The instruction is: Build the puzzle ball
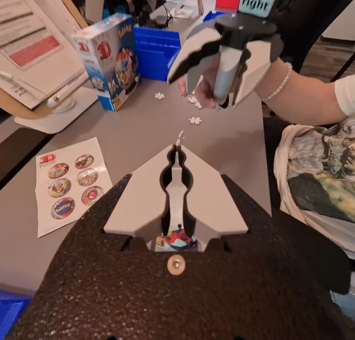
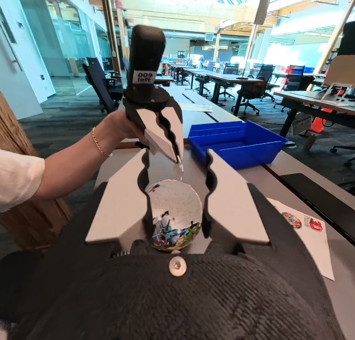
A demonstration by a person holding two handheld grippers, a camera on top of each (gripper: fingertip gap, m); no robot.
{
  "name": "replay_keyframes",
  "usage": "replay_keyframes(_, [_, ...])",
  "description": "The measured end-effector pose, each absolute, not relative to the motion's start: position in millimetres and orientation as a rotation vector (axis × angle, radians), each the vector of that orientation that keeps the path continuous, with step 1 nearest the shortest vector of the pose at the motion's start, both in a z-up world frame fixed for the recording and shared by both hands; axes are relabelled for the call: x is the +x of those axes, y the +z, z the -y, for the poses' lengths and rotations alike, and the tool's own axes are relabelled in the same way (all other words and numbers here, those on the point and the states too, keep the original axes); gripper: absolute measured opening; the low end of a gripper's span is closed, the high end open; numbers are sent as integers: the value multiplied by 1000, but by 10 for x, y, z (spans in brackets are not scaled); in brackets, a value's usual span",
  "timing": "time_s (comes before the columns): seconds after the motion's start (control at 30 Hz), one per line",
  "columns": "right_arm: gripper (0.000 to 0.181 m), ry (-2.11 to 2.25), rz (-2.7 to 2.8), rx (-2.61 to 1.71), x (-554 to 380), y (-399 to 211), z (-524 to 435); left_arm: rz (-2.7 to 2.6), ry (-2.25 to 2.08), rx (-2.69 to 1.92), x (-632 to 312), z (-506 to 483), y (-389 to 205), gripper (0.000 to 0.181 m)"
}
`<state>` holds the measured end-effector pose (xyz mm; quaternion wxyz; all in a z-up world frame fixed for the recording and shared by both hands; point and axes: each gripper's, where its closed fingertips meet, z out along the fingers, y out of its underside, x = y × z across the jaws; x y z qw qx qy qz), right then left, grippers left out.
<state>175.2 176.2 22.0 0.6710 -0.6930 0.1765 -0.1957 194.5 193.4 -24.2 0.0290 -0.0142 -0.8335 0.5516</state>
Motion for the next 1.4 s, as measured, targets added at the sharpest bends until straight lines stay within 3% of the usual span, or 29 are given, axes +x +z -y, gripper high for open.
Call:
replay_keyframes(0.1, [77,-507,-480,-1630,2029,143,-1665,2539,1605,-91,2098,-1916,-411,0])
replay_keyframes(0.23, [51,-494,-517,-1772,2280,-147,-1650,2526,1458,-112,2274,-1835,-709,0])
replay_keyframes(0.37, [38,-487,-506,-1873,2435,-404,-1620,2530,1363,-122,2321,-1830,-986,0])
replay_keyframes(0.57, [32,-424,-425,-1970,2438,-625,-1732,2513,1592,-241,2417,-1782,-801,0])
replay_keyframes(0.77, [16,-435,-426,-2018,2470,-818,-1732,2563,1551,-318,2434,-1770,-928,0])
replay_keyframes(1.4, [10,-476,-347,-2105,2326,-1025,-1804,2709,1277,-696,2240,-1674,-991,0])
